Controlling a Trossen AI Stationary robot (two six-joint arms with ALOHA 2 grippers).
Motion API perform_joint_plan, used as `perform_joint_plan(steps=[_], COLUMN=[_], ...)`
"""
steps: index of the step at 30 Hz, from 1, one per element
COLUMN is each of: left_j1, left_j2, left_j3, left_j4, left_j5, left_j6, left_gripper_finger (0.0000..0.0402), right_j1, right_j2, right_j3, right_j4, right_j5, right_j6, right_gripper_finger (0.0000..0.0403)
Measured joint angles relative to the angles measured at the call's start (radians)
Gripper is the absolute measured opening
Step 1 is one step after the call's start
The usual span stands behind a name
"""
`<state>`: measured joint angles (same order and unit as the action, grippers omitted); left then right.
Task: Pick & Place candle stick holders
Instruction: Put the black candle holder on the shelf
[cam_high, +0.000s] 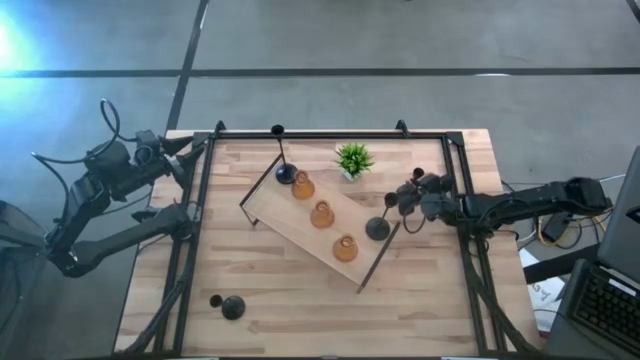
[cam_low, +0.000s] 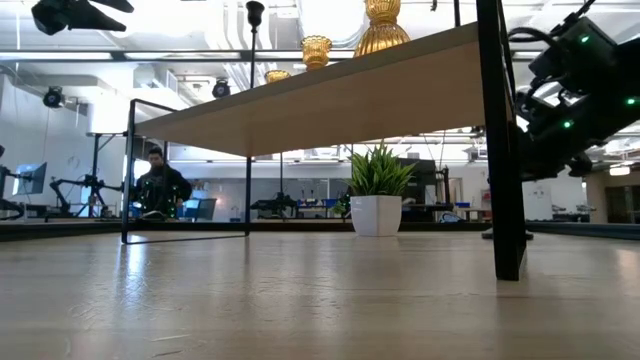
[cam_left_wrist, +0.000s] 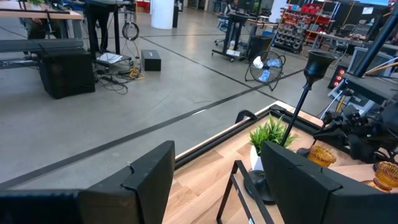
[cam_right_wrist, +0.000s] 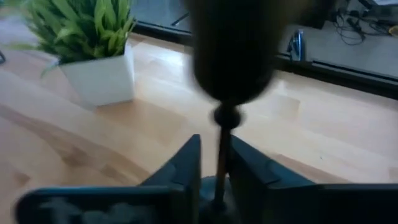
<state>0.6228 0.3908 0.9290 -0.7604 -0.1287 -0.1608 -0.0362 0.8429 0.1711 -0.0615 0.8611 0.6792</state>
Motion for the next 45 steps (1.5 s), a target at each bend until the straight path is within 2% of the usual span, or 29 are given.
perform_joint_plan(steps=[3, 9, 12, 15, 19, 22, 27, 34, 39, 45], left_j1=[0.0, 0.0, 0.0, 0.0, 0.0, 0.0, 0.0, 0.0, 0.0, 0.0], left_j2=[0.0, 0.0, 0.0, 0.0, 0.0, 0.0, 0.0, 0.0, 0.0, 0.0], left_j3=[0.0, 0.0, 0.0, 0.0, 0.0, 0.0, 0.0, 0.0, 0.0, 0.0], left_j4=[0.0, 0.0, 0.0, 0.0, 0.0, 0.0, 0.0, 0.0, 0.0, 0.0], left_j5=[0.0, 0.0, 0.0, 0.0, 0.0, 0.0, 0.0, 0.0, 0.0, 0.0], left_j6=[0.0, 0.0, 0.0, 0.0, 0.0, 0.0, 0.0, 0.0, 0.0, 0.0], left_gripper_finger=[0.0243, 0.0243, 0.0243, 0.0243, 0.0243, 0.0243, 0.0243, 0.0243, 0.0243, 0.0243], right_j1=[-0.023, -0.057, -0.057, -0.057, -0.057, -0.057, -0.057, -0.062, -0.064, -0.131], right_j2=[-0.004, -0.035, -0.083, -0.128, -0.159, -0.156, -0.114, 0.006, 0.055, 0.06], right_j3=[0.003, 0.006, 0.058, 0.175, 0.396, 0.567, 0.816, 1.057, 1.139, 1.145], right_j4=[0.027, 0.075, 0.046, -0.071, -0.3, -0.408, -0.535, -0.753, -0.779, -0.779], right_j5=[-0.014, -0.017, -0.024, -0.032, -0.035, -0.061, -0.241, -0.589, -0.697, -0.868], right_j6=[0.0, 0.0, -0.08, -0.207, -0.313, -0.409, -0.503, -0.586, -0.725, -0.826], right_gripper_finger=[0.0021, 0.0012, 0.0011, 0.0011, 0.001, 0.001, 0.0009, 0.0009, 0.0009, 0.0009])
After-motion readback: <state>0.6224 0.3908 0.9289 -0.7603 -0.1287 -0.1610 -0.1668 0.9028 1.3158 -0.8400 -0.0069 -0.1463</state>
